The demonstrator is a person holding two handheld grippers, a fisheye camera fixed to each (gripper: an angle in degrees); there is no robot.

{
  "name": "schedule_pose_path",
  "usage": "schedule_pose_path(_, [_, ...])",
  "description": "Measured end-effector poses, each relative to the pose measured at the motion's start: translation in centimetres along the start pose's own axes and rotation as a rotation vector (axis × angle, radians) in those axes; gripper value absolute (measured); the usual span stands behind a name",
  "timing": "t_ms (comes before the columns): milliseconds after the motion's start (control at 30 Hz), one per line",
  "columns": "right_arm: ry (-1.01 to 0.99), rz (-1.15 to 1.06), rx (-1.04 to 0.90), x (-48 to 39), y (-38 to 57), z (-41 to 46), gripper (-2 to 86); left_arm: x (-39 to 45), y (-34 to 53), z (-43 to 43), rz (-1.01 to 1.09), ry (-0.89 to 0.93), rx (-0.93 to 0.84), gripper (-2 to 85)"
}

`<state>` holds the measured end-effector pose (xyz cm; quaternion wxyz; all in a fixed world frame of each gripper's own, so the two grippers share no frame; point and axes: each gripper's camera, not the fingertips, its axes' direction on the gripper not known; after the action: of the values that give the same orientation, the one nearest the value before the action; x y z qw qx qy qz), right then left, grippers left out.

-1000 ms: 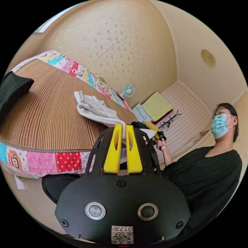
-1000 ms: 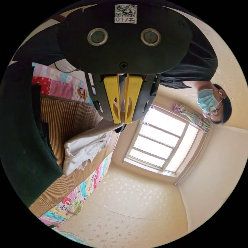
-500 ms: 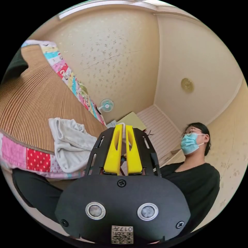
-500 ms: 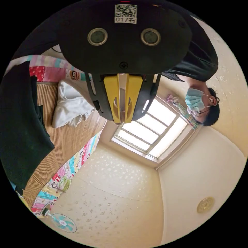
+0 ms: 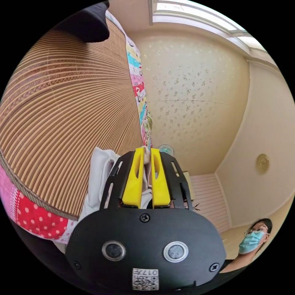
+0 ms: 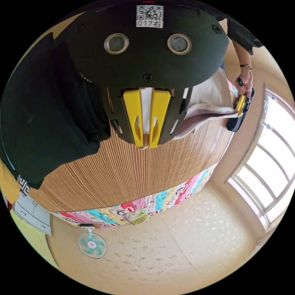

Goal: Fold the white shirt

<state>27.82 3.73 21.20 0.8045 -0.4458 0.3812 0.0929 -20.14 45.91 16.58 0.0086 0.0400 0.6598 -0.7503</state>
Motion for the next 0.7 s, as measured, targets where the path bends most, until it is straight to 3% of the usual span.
schedule_pose_path(200, [0.085, -0.009, -0.024, -0.4, 3.9, 8.8, 5.6, -4.9, 0.2, 2.2, 0.016, 0.128, 0.089, 12.1])
schedule_pose_path(433, [0.034, -0.068, 0.119, 0.7, 6.7, 9.4, 13.2, 1.7, 2.3, 8.5, 0.416, -0.236, -0.14, 13.5])
schedule_pose_path(533, [0.035, -0.108, 0.093, 1.4, 6.6, 11.2, 13.8, 3.8, 3.6, 13.3, 0.546, -0.361, -0.232, 13.6])
schedule_pose_path(700, [0.026, -0.184, -0.054, 1.9, 8.2, 16.3, 13.0, 1.3, 4.2, 20.4, 0.511, -0.619, -0.348, 13.1])
